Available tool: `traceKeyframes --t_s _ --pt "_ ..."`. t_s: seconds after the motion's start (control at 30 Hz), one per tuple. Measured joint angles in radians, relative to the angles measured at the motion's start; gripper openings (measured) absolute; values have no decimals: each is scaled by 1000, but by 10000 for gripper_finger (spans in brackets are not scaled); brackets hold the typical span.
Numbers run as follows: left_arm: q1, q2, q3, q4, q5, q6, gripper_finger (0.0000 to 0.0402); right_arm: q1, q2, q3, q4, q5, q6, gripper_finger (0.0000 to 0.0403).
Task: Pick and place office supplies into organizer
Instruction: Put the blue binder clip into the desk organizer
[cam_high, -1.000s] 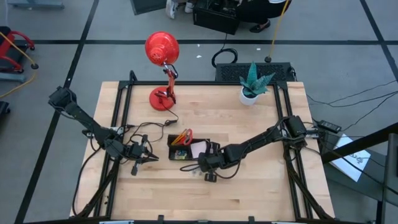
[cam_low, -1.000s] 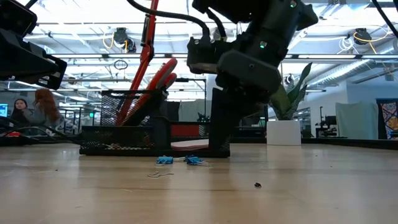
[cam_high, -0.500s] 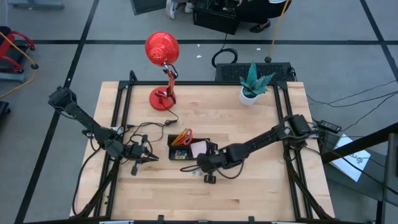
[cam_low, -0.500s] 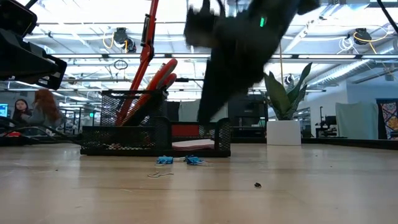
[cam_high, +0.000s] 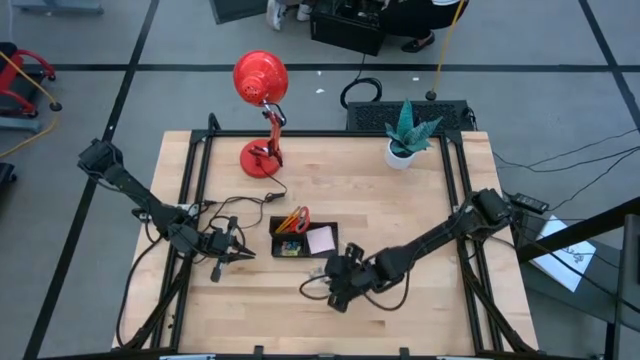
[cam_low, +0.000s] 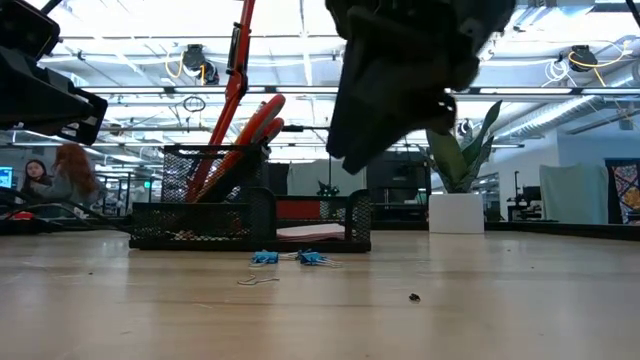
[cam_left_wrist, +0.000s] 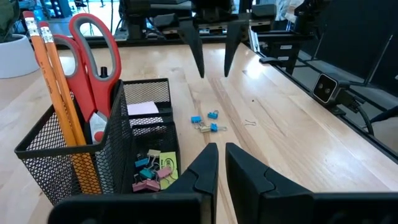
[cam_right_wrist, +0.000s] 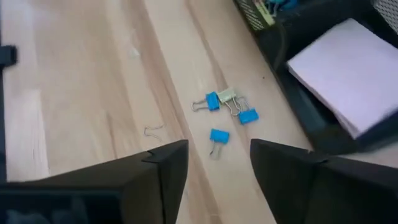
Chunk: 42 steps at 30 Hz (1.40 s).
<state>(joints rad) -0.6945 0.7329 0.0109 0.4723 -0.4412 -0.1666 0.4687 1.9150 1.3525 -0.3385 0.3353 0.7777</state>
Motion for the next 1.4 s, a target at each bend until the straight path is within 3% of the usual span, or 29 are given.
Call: traceKeyframes --t_s 0.17,0.37,0.63,0.83,1.03,1.1,1.23,1.4 --pt "-1 0 0 2 5 39 37 32 23 0 -1 107 122 169" --pt "-51 -5 0 12 -12 192 37 33 78 0 54 150 150 169" --pt "-205 -102 4 -59 -263 296 37 29 142 0 76 195 98 169" --pt "-328 -230 125 -238 -369 394 37 31 142 0 84 245 33 169" --pt "-260 -250 293 -573 -372 461 37 31 143 -1 88 243 0 169" --pt "-203 -252 316 -589 -348 497 37 31 143 -1 89 242 -1 169" --pt "-55 -292 313 -536 -207 559 37 31 143 -1 118 238 2 169" --pt "117 -386 215 -424 6 572 37 33 143 -2 162 176 22 169"
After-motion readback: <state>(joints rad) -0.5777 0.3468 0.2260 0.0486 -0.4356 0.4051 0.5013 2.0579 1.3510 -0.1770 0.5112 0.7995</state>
